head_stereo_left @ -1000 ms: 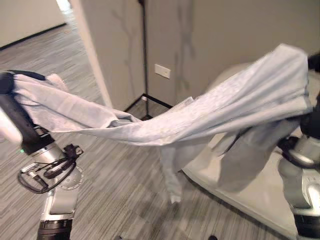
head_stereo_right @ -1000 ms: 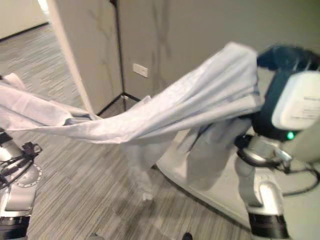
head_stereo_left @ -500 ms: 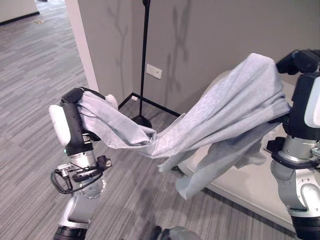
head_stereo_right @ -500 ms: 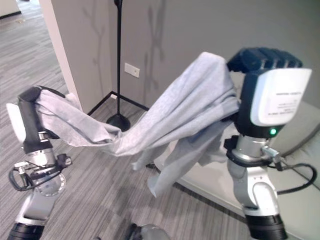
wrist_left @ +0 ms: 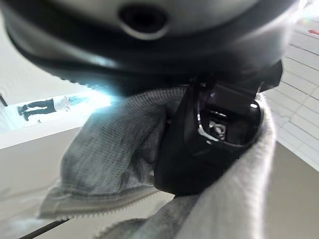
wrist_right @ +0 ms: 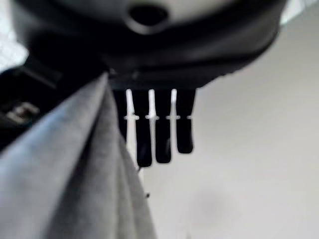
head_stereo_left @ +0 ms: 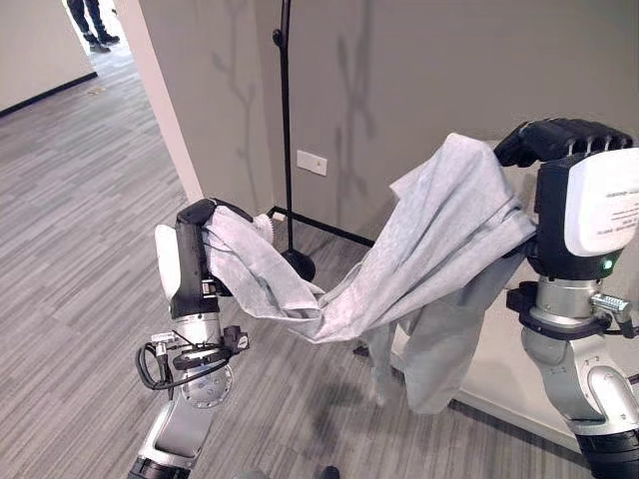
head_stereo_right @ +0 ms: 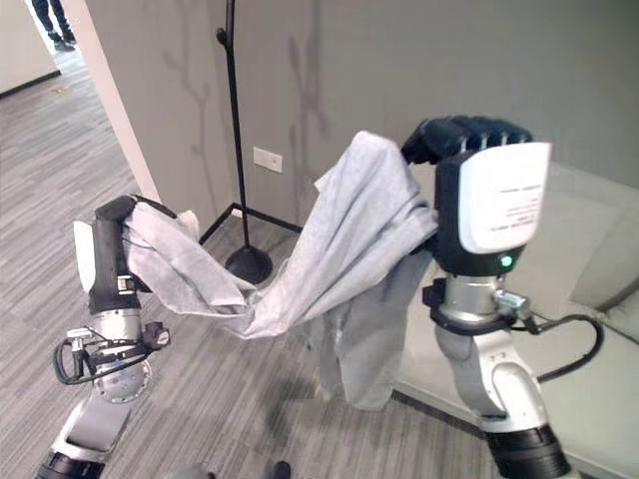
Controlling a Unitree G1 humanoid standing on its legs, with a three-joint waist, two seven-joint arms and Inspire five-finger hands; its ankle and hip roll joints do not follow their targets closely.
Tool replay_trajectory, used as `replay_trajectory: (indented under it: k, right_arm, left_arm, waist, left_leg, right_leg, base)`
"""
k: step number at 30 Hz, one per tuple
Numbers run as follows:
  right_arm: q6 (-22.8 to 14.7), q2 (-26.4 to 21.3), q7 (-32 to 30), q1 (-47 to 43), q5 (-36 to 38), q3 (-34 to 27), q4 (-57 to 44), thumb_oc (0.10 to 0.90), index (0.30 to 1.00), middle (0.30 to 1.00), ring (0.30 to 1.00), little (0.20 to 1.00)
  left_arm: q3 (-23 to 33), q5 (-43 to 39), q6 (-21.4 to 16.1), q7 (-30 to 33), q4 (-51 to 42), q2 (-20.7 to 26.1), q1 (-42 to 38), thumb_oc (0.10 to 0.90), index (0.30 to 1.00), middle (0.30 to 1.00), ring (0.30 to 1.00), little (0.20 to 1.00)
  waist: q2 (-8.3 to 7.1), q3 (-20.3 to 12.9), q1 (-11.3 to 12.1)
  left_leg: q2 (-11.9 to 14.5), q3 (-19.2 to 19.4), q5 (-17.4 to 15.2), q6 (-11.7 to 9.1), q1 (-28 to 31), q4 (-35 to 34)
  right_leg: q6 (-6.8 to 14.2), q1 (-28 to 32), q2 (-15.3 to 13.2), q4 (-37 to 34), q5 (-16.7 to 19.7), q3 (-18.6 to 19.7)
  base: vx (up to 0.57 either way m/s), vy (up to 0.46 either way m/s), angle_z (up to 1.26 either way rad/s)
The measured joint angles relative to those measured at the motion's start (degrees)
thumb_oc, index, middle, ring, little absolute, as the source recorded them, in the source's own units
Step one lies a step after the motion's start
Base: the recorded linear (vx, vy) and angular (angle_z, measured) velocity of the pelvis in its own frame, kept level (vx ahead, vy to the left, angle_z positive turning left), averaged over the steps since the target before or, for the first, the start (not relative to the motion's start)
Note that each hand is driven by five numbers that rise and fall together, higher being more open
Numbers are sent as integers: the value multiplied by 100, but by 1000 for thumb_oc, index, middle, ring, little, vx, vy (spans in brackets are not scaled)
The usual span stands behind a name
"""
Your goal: Hang the clothes on the sofa on the clothes rack.
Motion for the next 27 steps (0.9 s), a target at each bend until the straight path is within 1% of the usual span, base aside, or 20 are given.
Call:
replay_trajectory:
  k: [3,5,6,7,8,9,10,11,12,13,14,15,16,17,19,20,21,24,25,27]
  right_arm:
    - [-36,-4,48,1,73,21,61,400,300,300,300,300]
    - [-32,-6,49,0,174,22,73,400,300,300,300,300]
    - [-36,-20,46,0,204,16,79,400,300,300,300,300]
    - [-36,-44,46,2,209,16,85,400,300,300,300,300]
    - [-38,-91,46,5,222,11,85,400,300,300,300,300]
    - [-38,-151,45,13,230,-3,85,400,300,300,300,300]
    - [-58,-293,55,108,222,-147,79,400,300,300,300,300]
    - [-55,-428,56,173,224,-242,62,400,300,300,300,300]
    - [-55,-298,51,382,206,-351,48,400,300,300,300,300]
    - [-56,-264,52,516,205,-353,41,400,300,300,300,300]
    - [-66,-227,67,558,188,-366,47,400,300,300,300,300]
    - [-66,-56,106,579,190,-408,66,400,300,300,300,300]
    - [-46,27,163,577,187,-413,67,400,300,300,300,300]
    - [-40,91,191,586,183,-431,73,400,300,300,300,300]
    - [18,110,237,569,180,-440,78,400,300,300,300,300]
    - [22,144,268,569,162,-448,96,400,300,300,300,300]
    - [41,162,305,582,148,-448,106,400,300,300,300,300]
    - [156,369,405,584,120,-524,370,400,300,300,300,300]
    - [243,388,425,577,125,-531,508,400,300,300,300,300]
    - [249,456,451,497,173,-515,618,400,300,300,300,300]
  left_arm:
    - [-6,7,0,-88,19,-6,-3,400,300,300,300,300]
    - [-4,17,0,-81,63,-7,-6,400,300,300,300,300]
    - [23,39,5,-62,162,-3,-5,400,300,300,300,300]
    - [29,46,7,-50,176,1,-3,400,300,300,300,300]
    - [23,58,6,-49,175,1,-4,400,300,300,300,300]
    - [22,60,6,-49,175,1,-3,400,300,300,300,300]
    - [25,116,5,-56,170,-7,31,400,300,300,300,300]
    - [28,149,4,-55,156,-25,79,400,300,300,300,300]
    - [197,181,-2,-53,141,113,262,400,300,300,300,300]
    - [367,169,5,-34,140,205,356,400,300,300,300,300]
    - [571,162,10,27,141,301,379,400,300,300,300,300]
    - [812,160,13,57,142,467,403,400,300,300,300,300]
    - [1048,144,25,80,143,503,426,400,300,300,300,300]
    - [1193,121,26,169,142,527,444,400,300,300,300,300]
    - [1473,40,37,348,137,457,451,400,300,300,300,300]
    - [1548,42,51,449,127,455,478,400,300,300,300,300]
    - [1600,41,64,514,121,445,511,400,300,300,300,300]
    - [1426,34,72,539,118,422,601,400,300,300,300,300]
    - [1288,25,74,538,118,417,618,400,300,300,300,300]
    - [1178,-9,78,538,124,432,622,400,300,300,300,300]
  waist:
    - [64,37,-49]
    - [119,81,-47]
    - [203,120,16]
    - [261,142,19]
    - [310,148,3]
    - [362,160,-15]
    - [526,147,-54]
    - [691,111,-100]
    - [481,27,-73]
    - [262,-101,-97]
    - [96,-128,-106]
    - [-30,-129,-13]
    - [-66,-139,44]
    - [-67,-135,116]
    - [-82,-132,317]
    - [-101,-132,390]
    - [-109,-129,469]
    - [-125,-120,511]
    - [-128,-115,513]
    - [-101,-83,500]
  left_leg:
    - [472,-459,347,-391,254,-1383]
    - [781,-592,580,-420,245,-1711]
    - [1029,-737,732,-412,221,-1764]
    - [1092,-810,812,-341,191,-1756]
    - [1074,-804,840,-304,172,-1731]
    - [1041,-773,840,-301,171,-1704]
    - [933,-538,815,-256,205,-1659]
    - [882,-502,752,-134,246,-1674]
    - [498,-483,1380,-221,387,-1699]
    - [160,-431,1372,-95,461,-1768]
    - [-91,-403,1325,20,455,-1810]
    - [-225,-408,1318,77,455,-1765]
    - [-319,-396,1260,166,457,-1760]
    - [-380,-404,1207,243,465,-1740]
    - [-489,-415,1136,342,508,-1738]
    - [-547,-412,1102,390,510,-1703]
    - [-573,-411,1085,410,513,-1671]
    - [-656,-431,1010,489,625,-1667]
    - [-667,-426,961,536,702,-1674]
    - [-658,-376,927,589,757,-1691]
  right_leg:
    - [148,12,-7,-23,8,47]
    - [261,55,-8,-25,-2,153]
    - [379,145,-32,-48,-3,302]
    - [491,251,-87,-123,40,346]
    - [630,315,-185,-144,65,373]
    - [748,383,-250,-170,83,394]
    - [993,556,-365,-247,120,400]
    - [1147,637,-394,-262,108,402]
    - [1389,775,-797,-314,112,514]
    - [1399,759,-1105,-321,120,518]
    - [1323,760,-1273,-296,195,503]
    - [1315,721,-1430,-213,304,490]
    - [1313,617,-1514,11,347,484]
    - [1429,598,-1573,114,455,506]
    - [1539,522,-1719,319,488,511]
    - [1667,548,-1751,306,570,520]
    - [1704,587,-1789,332,594,523]
    - [1747,518,-1894,852,628,591]
    - [1845,446,-1947,1118,670,736]
    - [1888,-21,-2031,1902,745,819]
  base:
    - [141,205,-9]
    - [156,224,-21]
    - [161,283,-47]
    - [224,379,-49]
    - [236,394,-25]
    - [245,390,-14]
    - [179,307,-1]
    - [127,221,-5]
    - [138,253,4]
    - [86,165,14]
    - [135,300,23]
    - [85,240,22]
    - [82,241,17]
    - [70,234,18]
    - [57,215,15]
    - [44,179,9]
    - [51,226,9]
    - [5,176,26]
    - [-48,194,16]
    - [-14,116,-14]
